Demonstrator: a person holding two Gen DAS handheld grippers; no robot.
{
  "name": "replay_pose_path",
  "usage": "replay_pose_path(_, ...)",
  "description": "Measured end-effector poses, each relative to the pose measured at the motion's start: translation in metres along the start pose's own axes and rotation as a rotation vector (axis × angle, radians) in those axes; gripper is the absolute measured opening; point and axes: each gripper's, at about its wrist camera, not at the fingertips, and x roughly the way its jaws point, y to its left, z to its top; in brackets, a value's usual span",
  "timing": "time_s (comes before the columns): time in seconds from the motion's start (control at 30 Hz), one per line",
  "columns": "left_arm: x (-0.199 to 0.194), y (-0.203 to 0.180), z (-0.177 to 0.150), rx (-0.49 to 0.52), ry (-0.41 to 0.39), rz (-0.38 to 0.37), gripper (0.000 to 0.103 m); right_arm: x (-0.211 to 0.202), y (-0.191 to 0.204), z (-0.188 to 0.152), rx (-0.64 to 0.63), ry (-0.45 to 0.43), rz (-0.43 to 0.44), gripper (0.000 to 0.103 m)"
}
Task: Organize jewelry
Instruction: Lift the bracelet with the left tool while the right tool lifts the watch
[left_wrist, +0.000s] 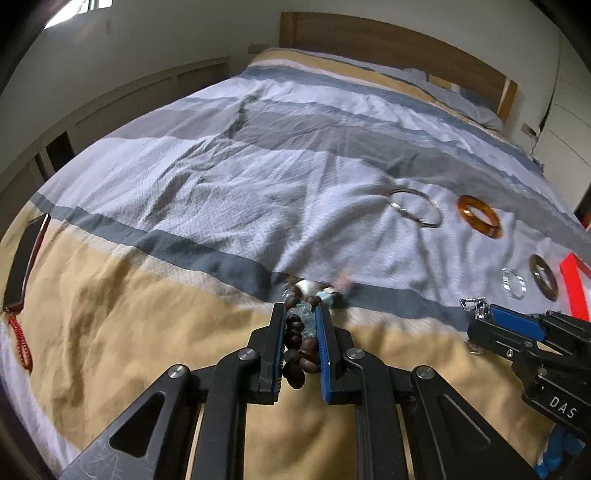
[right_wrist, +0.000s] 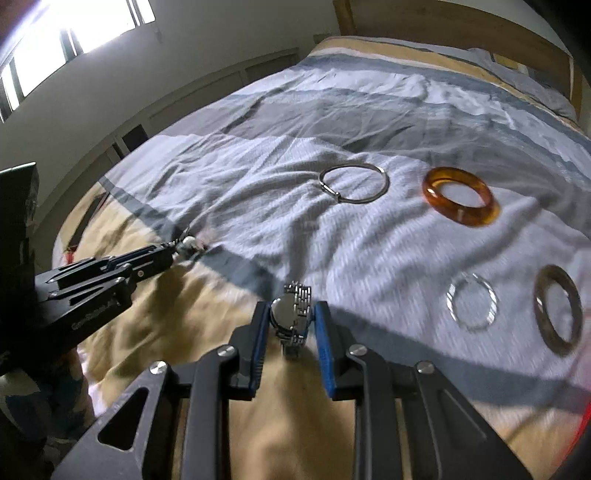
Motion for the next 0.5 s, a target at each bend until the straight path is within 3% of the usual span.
replay_pose_path(0.3,-0.055,-0.04,-0.01,0.047,-0.029,-0.06,0.015,-0.084,-0.002,-0.026,0.031,-0.073,-0.019,0.023)
replay_pose_path(0.5,-0.091,-0.088,-0.018,0.114,-0.052,-0.106,0.015,-0.14,-0.023,-0.05,0.065,-0.119,-0.065,0.023)
